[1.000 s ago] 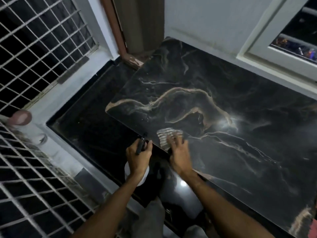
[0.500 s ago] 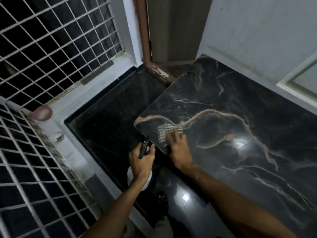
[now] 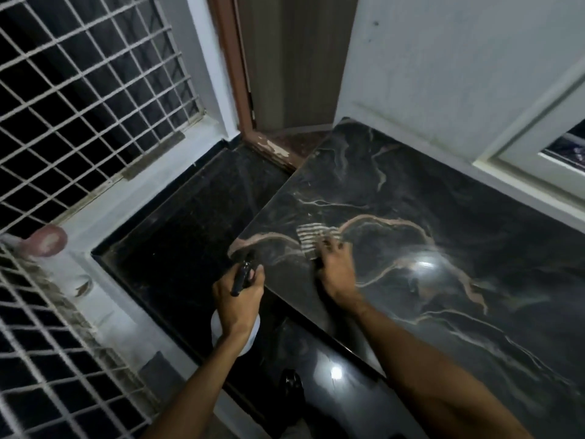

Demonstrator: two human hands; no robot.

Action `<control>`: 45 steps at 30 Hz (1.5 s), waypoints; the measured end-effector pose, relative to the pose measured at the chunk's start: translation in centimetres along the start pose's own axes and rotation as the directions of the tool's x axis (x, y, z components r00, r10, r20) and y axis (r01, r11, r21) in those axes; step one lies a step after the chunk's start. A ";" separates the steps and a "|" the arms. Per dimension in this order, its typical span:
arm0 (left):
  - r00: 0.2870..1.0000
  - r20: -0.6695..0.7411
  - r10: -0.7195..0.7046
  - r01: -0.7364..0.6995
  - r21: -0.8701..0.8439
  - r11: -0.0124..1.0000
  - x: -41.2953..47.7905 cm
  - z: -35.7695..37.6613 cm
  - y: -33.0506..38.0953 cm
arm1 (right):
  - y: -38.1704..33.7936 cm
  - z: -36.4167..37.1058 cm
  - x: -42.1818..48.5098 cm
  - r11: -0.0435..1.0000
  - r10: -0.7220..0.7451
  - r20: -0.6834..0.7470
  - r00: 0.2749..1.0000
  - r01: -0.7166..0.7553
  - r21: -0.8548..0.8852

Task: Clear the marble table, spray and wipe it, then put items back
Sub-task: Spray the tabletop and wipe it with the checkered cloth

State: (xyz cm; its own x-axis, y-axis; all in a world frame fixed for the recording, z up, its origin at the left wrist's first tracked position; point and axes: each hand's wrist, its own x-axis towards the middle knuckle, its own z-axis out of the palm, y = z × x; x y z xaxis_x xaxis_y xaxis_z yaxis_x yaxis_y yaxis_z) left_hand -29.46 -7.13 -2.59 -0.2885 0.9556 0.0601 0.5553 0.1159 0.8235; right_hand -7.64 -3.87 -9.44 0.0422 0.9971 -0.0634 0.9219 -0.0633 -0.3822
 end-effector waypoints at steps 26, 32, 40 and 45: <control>0.964 0.259 0.056 -0.049 -0.032 0.998 -6.8 15.5 14.2 | 17.5 -6.1 -8.0 0.973 0.218 -0.045 0.975 -0.213 0.092; 0.985 0.172 0.029 -0.021 -0.048 0.999 0.9 12.0 10.8 | 12.4 -4.9 1.2 0.964 0.247 -0.015 0.969 -0.244 0.105; 0.990 0.131 0.043 -0.041 -0.021 0.999 10.2 8.0 7.5 | 2.3 -1.0 8.3 0.995 -0.064 0.056 0.996 0.059 0.086; 0.992 0.083 0.100 -0.100 -0.007 0.995 13.8 6.6 6.0 | -2.8 0.2 9.5 0.906 -0.422 0.142 0.895 0.421 0.043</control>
State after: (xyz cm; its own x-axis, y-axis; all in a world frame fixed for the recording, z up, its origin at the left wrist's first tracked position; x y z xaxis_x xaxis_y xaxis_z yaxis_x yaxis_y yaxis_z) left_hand -24.96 8.55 -0.48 -0.1658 0.9815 0.0958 0.5761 0.0176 0.8172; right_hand -9.89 5.77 -9.15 -0.4063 0.9134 -0.0260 0.8367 0.3605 -0.4122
